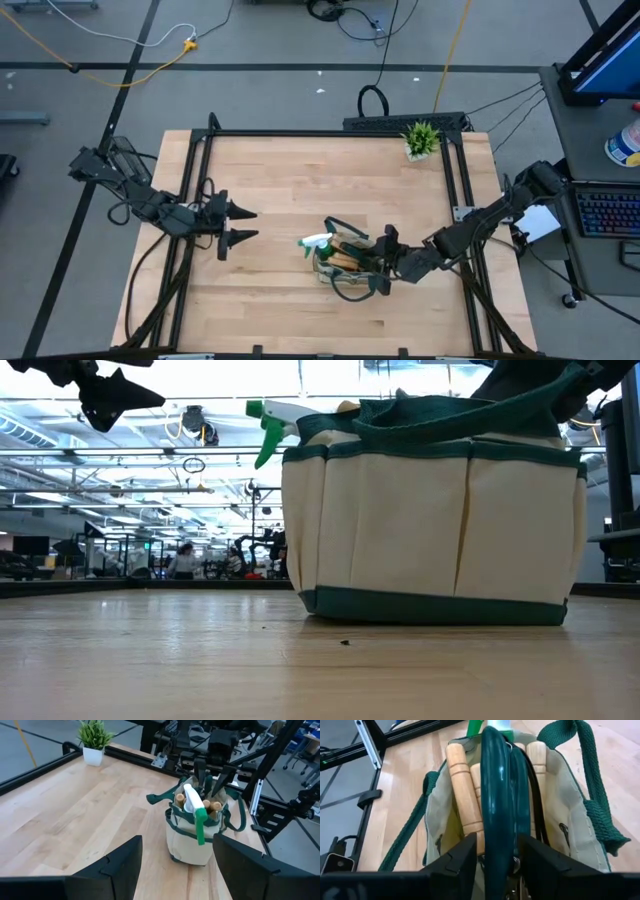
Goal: Pick & Place Garden tools in Gardening bag
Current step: Return to Home Position
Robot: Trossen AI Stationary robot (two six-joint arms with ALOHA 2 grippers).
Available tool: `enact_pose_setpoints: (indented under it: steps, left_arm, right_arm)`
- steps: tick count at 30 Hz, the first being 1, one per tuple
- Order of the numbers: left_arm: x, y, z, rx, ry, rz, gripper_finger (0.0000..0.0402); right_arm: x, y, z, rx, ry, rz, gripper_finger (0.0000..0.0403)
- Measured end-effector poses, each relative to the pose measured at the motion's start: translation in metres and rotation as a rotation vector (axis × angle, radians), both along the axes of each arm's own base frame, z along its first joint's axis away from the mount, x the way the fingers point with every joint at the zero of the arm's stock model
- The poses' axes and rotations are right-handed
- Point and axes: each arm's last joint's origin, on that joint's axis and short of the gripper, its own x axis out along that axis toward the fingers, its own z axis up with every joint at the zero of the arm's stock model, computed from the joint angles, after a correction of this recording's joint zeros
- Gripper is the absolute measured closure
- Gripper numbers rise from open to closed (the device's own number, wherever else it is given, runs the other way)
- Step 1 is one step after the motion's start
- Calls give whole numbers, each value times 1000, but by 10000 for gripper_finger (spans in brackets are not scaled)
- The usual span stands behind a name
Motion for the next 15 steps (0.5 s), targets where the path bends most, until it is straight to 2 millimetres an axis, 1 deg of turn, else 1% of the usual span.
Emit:
enact_pose_setpoints:
  steps: [4,9,15]
  left_arm:
    - [0,0,0,-2,6,-14,153]
    - [0,0,-1,3,12,-16,153]
    - [0,0,-2,7,20,-17,153]
  right_arm:
    - [-3,-2,10,13,-37,3,270]
    - [-10,-6,27,24,-98,13,273]
    - [-13,-9,47,38,-222,29,279]
